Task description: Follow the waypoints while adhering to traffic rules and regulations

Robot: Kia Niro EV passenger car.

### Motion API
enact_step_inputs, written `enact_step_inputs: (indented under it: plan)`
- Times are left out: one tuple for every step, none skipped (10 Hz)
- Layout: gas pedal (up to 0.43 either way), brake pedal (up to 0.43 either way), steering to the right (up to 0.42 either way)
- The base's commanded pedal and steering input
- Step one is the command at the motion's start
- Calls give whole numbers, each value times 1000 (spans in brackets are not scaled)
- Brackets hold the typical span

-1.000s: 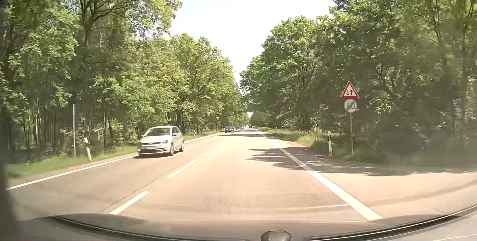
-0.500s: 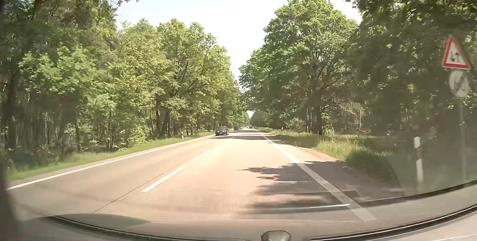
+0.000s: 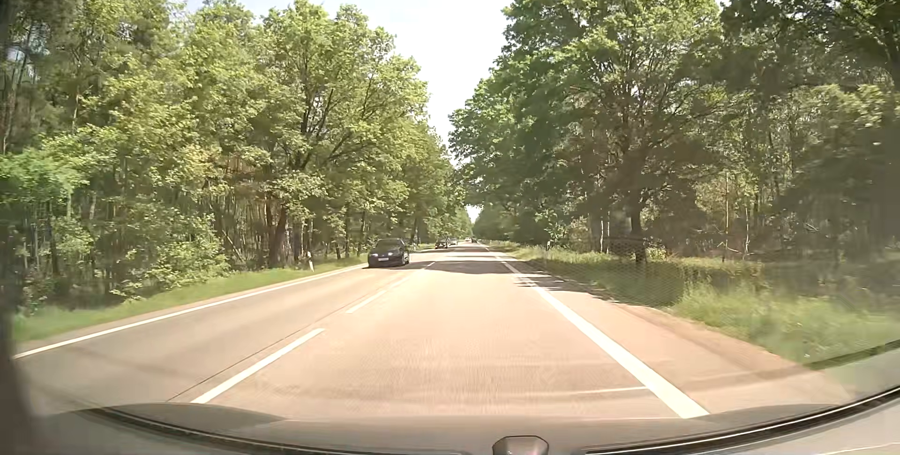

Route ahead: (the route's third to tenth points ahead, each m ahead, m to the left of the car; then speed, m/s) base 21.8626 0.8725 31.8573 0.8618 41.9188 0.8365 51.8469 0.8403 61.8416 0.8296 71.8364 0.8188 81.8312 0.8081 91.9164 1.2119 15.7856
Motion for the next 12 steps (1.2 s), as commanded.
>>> enact_step_inputs:
  plan:
    - [0, 18, -2]
    - [0, 18, -2]
    - [0, 18, -2]
    - [0, 18, -2]
    - [0, 18, -2]
    - [0, 18, -2]
    - [0, 24, -2]
    - [0, 18, -2]
    - [0, 18, -2]
    - [0, 18, -3]
    - [0, 18, -3]
    - [0, 18, -3]
